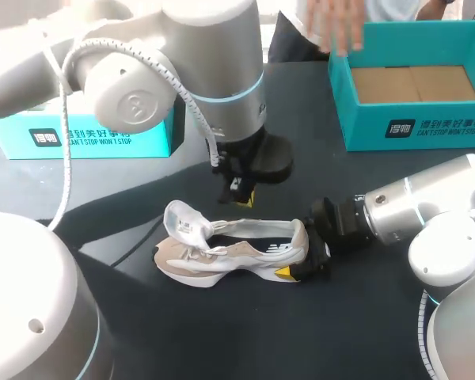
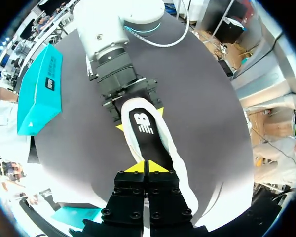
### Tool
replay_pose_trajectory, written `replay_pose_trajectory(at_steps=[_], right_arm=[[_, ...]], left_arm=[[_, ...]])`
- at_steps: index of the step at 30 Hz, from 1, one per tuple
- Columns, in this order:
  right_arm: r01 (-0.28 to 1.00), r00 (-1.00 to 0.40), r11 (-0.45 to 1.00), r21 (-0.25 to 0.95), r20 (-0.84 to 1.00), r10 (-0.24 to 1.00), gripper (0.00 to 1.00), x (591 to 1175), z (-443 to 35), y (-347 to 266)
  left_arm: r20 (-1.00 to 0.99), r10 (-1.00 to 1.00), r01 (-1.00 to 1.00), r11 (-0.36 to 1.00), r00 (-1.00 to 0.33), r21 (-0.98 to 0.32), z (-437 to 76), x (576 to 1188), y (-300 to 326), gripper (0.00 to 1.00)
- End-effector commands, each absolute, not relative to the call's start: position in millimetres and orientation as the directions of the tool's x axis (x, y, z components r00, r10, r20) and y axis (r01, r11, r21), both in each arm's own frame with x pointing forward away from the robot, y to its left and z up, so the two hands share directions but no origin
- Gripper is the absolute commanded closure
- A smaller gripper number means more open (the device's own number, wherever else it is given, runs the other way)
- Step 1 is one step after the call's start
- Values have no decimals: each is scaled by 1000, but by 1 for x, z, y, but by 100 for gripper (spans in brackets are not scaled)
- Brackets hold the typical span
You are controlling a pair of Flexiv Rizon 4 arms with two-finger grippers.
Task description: Take the shoe out of the shoebox, open the shoe tongue, remove and reinsert the insole, then place the shoe into the shoebox
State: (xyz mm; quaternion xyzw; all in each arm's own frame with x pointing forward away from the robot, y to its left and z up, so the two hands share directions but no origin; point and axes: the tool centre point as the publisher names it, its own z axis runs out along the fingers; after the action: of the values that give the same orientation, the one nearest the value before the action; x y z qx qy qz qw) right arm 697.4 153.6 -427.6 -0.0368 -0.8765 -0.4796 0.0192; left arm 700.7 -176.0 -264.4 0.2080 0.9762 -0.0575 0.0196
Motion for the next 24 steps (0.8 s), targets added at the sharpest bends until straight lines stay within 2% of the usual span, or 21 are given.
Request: replay_pose_trajectory(at_steps=[1,10,12,24], right_arm=[[84,-996,543,836,70,47,100,701,-433,157],[84,-996,543,836,70,47,100,701,-433,157],[84,-996,543,836,70,47,100,701,-433,157],[84,-996,543,836,70,47,100,701,-433,157]], left_arm=[[-57,472,470,845,-880,-254,-291,704,-179,100],[-40,363,359,893,-931,-270,-326,703,-194,100],[-32,363,355,884,-931,-305,-327,697,-194,100],[-32,363,355,884,-931,-305,-327,697,-194,100]])
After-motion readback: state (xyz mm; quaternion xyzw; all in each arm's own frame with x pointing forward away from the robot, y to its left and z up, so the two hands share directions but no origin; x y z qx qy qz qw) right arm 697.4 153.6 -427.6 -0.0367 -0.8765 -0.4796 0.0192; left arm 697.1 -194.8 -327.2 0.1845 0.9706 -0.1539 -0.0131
